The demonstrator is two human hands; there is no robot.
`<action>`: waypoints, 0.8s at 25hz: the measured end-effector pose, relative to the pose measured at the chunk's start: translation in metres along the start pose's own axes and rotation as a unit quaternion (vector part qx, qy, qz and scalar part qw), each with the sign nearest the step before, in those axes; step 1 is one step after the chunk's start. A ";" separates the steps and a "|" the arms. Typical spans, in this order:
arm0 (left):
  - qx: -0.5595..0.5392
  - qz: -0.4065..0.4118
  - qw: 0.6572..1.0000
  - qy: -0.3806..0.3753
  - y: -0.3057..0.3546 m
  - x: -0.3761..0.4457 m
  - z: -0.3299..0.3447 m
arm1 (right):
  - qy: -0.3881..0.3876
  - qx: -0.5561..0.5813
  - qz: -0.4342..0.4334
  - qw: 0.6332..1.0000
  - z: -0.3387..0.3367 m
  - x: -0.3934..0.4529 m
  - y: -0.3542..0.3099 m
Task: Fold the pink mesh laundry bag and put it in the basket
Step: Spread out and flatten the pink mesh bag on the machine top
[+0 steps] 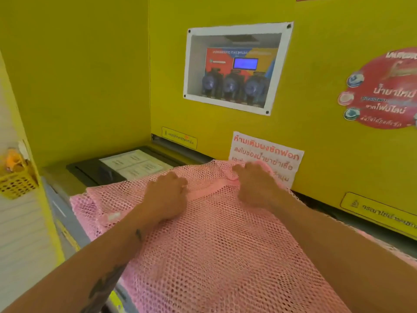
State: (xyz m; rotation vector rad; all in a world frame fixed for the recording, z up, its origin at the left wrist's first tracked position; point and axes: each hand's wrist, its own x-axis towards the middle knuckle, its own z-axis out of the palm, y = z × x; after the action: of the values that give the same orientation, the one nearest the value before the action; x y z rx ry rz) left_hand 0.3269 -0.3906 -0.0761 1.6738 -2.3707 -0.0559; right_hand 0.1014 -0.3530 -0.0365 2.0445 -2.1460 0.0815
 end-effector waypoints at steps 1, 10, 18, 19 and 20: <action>-0.003 -0.021 0.999 0.038 -0.010 0.005 -0.005 | 0.035 -0.053 0.005 0.998 0.002 0.010 -0.007; 0.026 -0.134 0.990 0.021 -0.105 0.013 -0.019 | 0.054 -0.142 0.049 0.987 0.016 0.065 -0.017; -0.041 -0.091 0.979 0.176 -0.114 0.003 -0.057 | 0.215 0.044 0.075 0.973 0.002 0.096 -0.006; -0.045 -0.081 0.978 0.189 -0.113 -0.001 -0.067 | 0.231 0.081 0.074 0.967 -0.004 0.099 -0.003; -0.054 -0.068 0.977 0.195 -0.114 -0.004 -0.077 | 0.240 0.113 0.075 0.961 -0.010 0.101 0.000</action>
State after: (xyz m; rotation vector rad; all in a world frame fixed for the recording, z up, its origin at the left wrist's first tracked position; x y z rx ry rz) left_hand 0.4496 -0.4182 -0.0209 1.6204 -1.9306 0.1076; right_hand 0.0984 -0.4513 -0.0101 1.7248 -2.0373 0.7906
